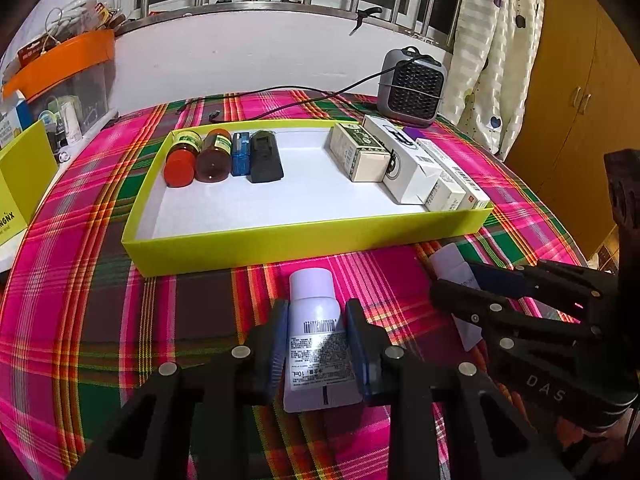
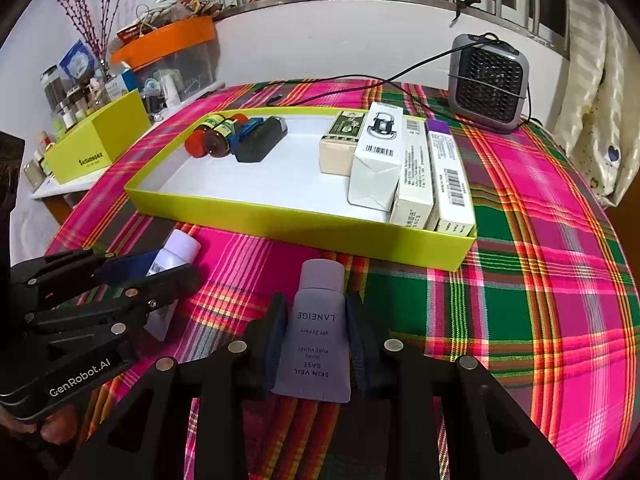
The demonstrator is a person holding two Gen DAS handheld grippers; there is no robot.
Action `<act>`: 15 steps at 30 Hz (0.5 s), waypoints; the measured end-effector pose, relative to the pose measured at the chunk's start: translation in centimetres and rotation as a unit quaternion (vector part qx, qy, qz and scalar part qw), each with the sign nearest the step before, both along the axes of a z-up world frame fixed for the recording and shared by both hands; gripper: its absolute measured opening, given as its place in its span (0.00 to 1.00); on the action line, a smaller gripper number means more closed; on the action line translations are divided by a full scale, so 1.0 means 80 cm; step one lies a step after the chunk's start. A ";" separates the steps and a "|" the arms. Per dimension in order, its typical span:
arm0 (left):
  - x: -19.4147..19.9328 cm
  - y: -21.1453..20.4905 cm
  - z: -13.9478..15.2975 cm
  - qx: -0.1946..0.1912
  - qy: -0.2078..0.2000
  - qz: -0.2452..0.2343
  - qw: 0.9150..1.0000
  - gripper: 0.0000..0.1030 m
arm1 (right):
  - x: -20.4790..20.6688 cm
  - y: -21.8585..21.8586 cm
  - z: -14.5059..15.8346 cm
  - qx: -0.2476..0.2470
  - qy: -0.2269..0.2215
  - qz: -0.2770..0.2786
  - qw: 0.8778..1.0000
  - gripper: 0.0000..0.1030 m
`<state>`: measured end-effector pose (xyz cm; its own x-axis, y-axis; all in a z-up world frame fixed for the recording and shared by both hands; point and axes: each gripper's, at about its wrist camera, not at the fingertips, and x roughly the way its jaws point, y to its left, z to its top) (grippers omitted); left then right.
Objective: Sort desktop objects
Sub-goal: 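Lift the white tube and the white bottle with both tools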
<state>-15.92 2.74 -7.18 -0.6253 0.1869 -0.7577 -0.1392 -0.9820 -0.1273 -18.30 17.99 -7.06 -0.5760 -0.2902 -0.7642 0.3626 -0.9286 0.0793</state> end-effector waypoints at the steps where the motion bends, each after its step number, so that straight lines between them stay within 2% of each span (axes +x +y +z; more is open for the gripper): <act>1: -0.001 0.000 0.000 0.001 0.000 0.001 1.000 0.28 | 0.000 0.000 0.000 0.000 0.001 0.000 1.000 0.30; 15: -0.001 0.004 -0.001 -0.011 -0.002 0.015 1.000 0.29 | 0.001 -0.004 0.000 0.015 0.005 -0.008 1.000 0.30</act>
